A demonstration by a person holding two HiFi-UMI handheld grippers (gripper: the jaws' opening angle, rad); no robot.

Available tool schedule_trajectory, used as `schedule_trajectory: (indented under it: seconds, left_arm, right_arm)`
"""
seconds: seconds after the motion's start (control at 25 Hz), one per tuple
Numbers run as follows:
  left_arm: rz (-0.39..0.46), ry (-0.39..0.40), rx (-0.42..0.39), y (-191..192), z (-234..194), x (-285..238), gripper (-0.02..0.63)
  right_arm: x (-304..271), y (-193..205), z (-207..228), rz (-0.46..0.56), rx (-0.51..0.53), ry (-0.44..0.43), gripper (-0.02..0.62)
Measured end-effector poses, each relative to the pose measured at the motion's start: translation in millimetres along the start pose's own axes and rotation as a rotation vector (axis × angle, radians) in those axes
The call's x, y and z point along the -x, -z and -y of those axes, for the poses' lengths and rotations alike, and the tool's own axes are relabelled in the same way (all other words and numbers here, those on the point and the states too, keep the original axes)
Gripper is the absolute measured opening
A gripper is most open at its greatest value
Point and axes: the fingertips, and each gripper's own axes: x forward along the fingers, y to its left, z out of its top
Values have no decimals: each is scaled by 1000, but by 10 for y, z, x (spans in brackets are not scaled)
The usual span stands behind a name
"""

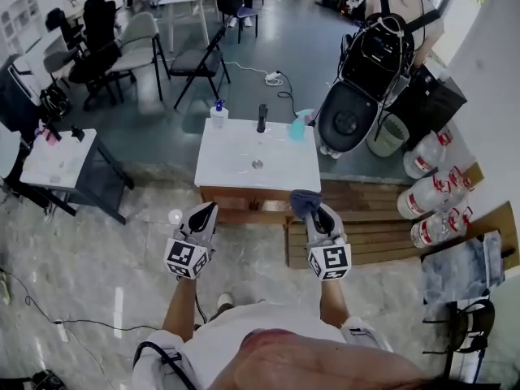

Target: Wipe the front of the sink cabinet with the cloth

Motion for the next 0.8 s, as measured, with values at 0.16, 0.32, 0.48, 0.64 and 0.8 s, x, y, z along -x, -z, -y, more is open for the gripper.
schedule_trajectory:
  seconds: [0.16,0.32,0.48,0.64,0.8]
  left_arm:
    - [1,17,1,-20,43,-7,0]
    - [4,22,6,-28,71,23,0]
    - [6,18,11,-24,123,17,0]
    - [3,19,11,-14,160,36,0]
    - [-8,14,9,-14,169,68,0]
  right_arm:
    - [75,108,-24,-14,-34,6,63]
    - [132,161,-22,-19,-53,15,63]
    - [166,130,31,-12,-48,12,63]
    - [191,120,12,-6,-48,9,63]
    - [195,117,23,-13,-41,2,63]
